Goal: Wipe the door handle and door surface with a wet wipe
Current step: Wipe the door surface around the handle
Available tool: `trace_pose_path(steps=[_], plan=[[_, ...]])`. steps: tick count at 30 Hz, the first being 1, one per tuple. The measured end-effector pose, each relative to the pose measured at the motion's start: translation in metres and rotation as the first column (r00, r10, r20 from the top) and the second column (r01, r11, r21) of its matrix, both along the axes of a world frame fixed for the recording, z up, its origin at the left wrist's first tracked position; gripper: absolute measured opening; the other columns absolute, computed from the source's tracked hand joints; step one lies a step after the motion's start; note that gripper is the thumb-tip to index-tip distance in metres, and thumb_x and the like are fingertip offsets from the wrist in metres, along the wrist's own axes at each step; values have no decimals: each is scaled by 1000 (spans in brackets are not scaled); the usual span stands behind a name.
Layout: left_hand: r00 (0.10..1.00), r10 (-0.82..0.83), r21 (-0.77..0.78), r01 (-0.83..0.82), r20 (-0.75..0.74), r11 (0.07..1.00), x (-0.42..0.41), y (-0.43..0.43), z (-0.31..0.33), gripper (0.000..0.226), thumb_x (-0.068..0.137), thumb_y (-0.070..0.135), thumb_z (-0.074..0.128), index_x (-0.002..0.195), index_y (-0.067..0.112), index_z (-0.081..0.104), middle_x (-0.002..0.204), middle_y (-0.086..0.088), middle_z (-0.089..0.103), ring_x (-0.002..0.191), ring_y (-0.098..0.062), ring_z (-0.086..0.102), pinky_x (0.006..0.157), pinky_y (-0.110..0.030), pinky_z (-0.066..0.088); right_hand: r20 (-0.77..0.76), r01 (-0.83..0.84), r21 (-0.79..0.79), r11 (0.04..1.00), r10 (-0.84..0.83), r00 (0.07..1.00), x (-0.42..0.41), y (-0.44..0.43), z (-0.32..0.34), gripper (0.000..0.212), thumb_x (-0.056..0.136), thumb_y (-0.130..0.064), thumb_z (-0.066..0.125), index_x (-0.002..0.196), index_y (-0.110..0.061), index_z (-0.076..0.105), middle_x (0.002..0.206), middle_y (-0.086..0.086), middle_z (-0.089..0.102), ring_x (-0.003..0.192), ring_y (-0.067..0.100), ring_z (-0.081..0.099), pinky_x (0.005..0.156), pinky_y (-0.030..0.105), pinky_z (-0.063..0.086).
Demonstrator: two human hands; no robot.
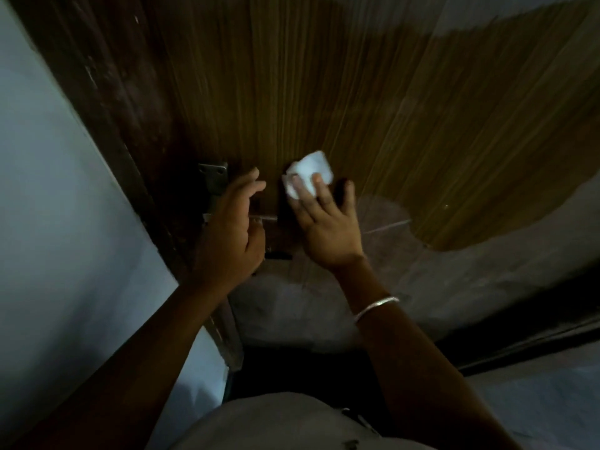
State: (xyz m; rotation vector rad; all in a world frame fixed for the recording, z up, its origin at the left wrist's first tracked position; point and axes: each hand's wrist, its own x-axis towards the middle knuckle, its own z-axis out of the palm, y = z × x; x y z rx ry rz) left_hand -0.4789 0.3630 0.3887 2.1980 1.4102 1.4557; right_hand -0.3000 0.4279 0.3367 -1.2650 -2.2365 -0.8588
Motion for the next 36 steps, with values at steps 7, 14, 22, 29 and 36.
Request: trace_pose_path(steps=[7, 14, 22, 29, 36], plan=[[998, 55, 15, -55, 39, 998, -15, 5, -1, 51, 79, -17, 50, 128, -6, 42, 140, -20, 41, 134, -19, 33, 108, -11, 28, -553, 412, -19, 911, -353, 755, 43, 3, 67, 71, 93, -47, 38, 144, 0, 22, 148, 33, 20, 136, 54, 10, 106, 66, 0], [998, 46, 32, -47, 46, 998, -10, 15, 10, 48, 80, -5, 46, 127, -3, 44, 139, -18, 43, 130, -14, 36, 106, -9, 29, -120, -33, 88, 996, 43, 992, -37, 5, 83, 58, 89, -30, 51, 142, -15, 34, 151, 12, 30, 140, 39, 19, 106, 65, 0], [986, 134, -43, -130, 98, 991, -32, 10, 3, 50, 82, -13, 51, 130, -2, 42, 140, -10, 40, 133, -21, 38, 108, -17, 33, -230, 284, 89, 955, -258, 938, 21, 1, 10, 58, 86, -33, 56, 137, -12, 38, 143, 20, 41, 136, 36, 15, 102, 69, 13], [987, 137, -66, -132, 86, 989, -32, 7, -3, 50, 81, -12, 52, 129, -2, 43, 140, -17, 42, 133, -23, 37, 107, -13, 31, -191, 239, -135, 961, -262, 946, -33, 1, -32, 77, 82, -54, 48, 141, -9, 29, 147, 22, 26, 136, 46, 15, 105, 63, 13], [991, 135, -87, -135, -4, 987, -34, 0, -12, 46, 81, -8, 51, 127, -7, 46, 136, -25, 45, 131, -35, 39, 106, -40, 37, 110, -17, -98, 995, 28, 994, -84, 5, -31, 64, 81, -45, 60, 139, -30, 39, 149, 1, 36, 137, 28, 32, 110, 54, 19]])
